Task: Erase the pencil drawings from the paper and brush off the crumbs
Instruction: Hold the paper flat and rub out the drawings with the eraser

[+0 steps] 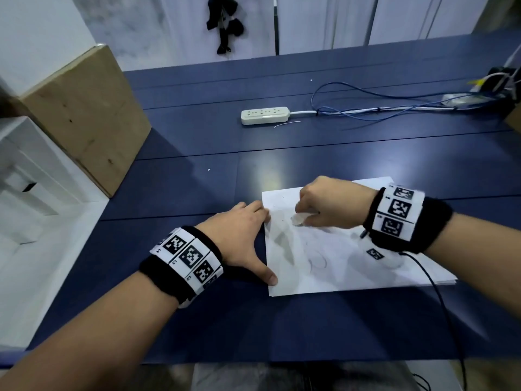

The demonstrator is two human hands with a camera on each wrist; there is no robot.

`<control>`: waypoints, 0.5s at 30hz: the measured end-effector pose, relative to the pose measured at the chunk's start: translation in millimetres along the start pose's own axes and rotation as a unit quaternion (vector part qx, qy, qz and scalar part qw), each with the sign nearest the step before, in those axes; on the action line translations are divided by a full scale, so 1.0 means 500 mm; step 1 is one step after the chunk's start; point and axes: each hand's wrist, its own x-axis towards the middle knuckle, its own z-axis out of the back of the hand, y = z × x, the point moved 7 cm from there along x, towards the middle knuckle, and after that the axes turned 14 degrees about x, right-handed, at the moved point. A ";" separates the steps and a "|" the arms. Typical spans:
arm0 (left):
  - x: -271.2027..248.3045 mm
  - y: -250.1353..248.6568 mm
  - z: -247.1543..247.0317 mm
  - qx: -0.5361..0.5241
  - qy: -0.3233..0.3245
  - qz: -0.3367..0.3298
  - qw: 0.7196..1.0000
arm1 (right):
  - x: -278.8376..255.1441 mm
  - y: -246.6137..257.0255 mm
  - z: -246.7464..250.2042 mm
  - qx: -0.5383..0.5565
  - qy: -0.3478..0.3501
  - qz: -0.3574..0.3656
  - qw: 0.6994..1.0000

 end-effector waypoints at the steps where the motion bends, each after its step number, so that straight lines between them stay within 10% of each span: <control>1: 0.000 0.000 0.000 -0.001 -0.001 0.001 1.000 | -0.008 0.013 -0.007 0.007 0.008 0.025 1.000; 6: 0.002 -0.001 -0.001 0.001 0.003 -0.001 1.000 | -0.079 0.083 -0.059 0.110 0.174 0.093 0.974; 15: -0.002 0.001 -0.001 -0.005 -0.001 0.005 1.000 | -0.023 0.021 -0.015 0.059 0.037 0.067 0.995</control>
